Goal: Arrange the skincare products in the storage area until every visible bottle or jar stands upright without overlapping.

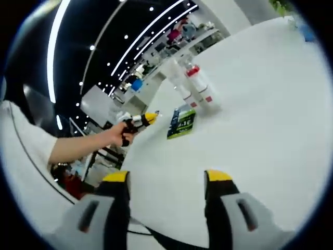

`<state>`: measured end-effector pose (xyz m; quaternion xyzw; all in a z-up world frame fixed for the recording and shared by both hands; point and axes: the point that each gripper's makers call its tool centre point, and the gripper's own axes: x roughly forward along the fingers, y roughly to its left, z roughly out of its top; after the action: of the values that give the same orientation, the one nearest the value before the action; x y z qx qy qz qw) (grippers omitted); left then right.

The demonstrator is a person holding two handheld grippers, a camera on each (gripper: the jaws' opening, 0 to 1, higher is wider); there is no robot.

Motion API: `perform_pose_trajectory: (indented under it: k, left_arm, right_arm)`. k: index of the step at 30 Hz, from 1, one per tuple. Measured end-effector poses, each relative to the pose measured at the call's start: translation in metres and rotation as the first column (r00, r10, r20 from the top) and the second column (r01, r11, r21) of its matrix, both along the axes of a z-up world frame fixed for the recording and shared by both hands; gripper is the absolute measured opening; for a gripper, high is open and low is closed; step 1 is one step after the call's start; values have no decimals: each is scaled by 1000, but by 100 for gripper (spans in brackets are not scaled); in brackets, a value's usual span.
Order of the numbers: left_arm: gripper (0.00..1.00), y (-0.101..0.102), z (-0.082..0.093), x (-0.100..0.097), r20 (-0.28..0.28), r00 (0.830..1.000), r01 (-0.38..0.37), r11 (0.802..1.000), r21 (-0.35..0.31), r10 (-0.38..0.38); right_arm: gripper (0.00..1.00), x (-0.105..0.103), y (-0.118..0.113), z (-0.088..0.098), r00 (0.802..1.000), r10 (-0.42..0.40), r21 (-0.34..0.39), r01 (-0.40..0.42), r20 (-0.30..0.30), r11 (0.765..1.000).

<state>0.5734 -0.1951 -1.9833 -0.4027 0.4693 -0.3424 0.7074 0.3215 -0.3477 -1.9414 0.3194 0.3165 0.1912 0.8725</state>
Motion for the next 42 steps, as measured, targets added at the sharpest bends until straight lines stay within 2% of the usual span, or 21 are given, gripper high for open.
perform_pose_trajectory:
  k: [10, 16, 19, 26, 27, 35, 42]
  left_arm:
    - [0, 7, -20, 17, -21, 1000, 9, 998, 68, -7]
    - [0, 14, -42, 25, -37, 999, 25, 991, 130, -21]
    - [1, 18, -49, 31, -43, 999, 24, 990, 137, -19]
    - [3, 30, -70, 41, -61, 998, 39, 971, 237, -26]
    - [3, 29, -69, 42, -57, 998, 39, 972, 231, -27]
    - [3, 32, -77, 48, -67, 994, 101, 942, 320, -84]
    - [4, 33, -79, 48, -65, 995, 99, 930, 354, -81]
  right_arm:
    - [56, -2, 3, -5, 1000, 3, 7, -3, -14, 1000]
    - [56, -2, 3, -7, 1000, -3, 10, 3, -23, 1000]
    - [56, -3, 2, -8, 1000, -3, 9, 3, -27, 1000]
    - [56, -3, 1, -9, 999, -14, 11, 14, -31, 1000]
    - [56, -3, 1, -9, 999, -15, 11, 15, -30, 1000]
    - [56, -4, 2, -9, 999, -22, 11, 23, -28, 1000]
    - [56, -6, 1, -9, 999, -29, 8, 29, -25, 1000]
